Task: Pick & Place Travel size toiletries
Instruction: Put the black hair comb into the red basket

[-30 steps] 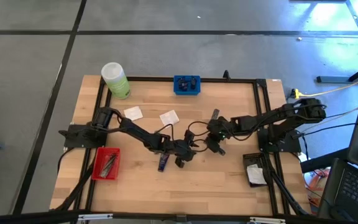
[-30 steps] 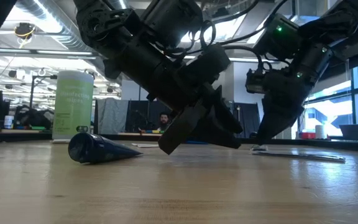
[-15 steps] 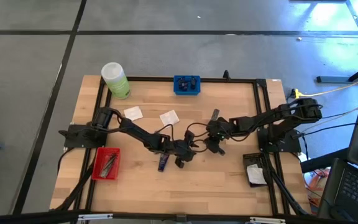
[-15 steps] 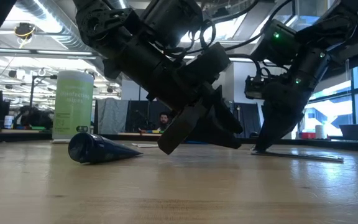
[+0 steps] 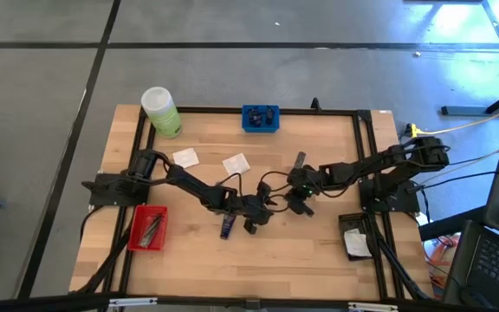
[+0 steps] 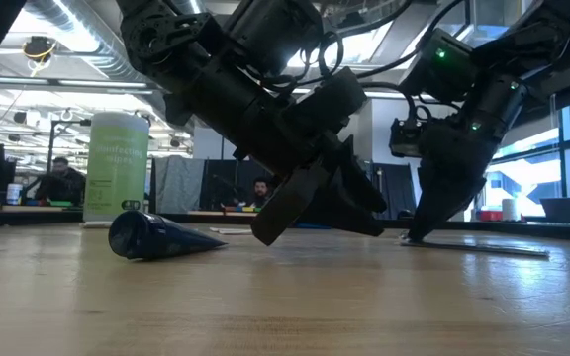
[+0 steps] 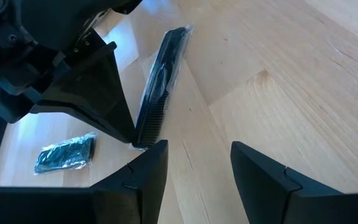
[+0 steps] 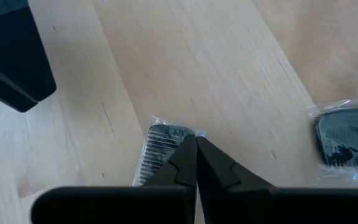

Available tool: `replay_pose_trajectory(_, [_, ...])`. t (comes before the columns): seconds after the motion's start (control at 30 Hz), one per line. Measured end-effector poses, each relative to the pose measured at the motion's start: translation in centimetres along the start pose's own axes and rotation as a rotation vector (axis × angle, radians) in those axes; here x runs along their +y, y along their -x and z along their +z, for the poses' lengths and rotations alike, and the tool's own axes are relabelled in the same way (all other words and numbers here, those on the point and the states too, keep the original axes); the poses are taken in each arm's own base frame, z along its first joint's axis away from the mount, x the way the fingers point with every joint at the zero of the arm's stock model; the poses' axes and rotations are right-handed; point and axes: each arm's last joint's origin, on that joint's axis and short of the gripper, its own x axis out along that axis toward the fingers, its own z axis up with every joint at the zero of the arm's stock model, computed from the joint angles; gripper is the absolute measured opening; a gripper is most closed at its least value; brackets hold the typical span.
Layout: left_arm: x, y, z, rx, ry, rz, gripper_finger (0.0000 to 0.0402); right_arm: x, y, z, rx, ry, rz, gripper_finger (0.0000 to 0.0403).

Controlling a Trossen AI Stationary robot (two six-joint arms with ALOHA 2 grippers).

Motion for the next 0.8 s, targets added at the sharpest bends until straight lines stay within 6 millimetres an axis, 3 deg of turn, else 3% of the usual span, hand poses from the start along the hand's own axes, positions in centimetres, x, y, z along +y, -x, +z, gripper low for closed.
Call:
replay_pose_trajectory(0.17, [0.0,0.0,0.0,0.004,0.024,-0.002,0.0173,0.0,0.1,0.0,0.003,-0.015,0.013,0.0004])
replay_pose_trajectory(0.63, [1.7,-0.7,-1.5,-0.008,0.386,-0.142,0.0173,0.4,0.7,0.3,-0.019,-0.01,0.083,0.0001])
replay_pose_trajectory(0.8, [2.3,-0.8,-1.9,-0.011,0.424,-0.154,0.0173,0.4,0.7,0.3,-0.023,0.0,0.084,0.0001])
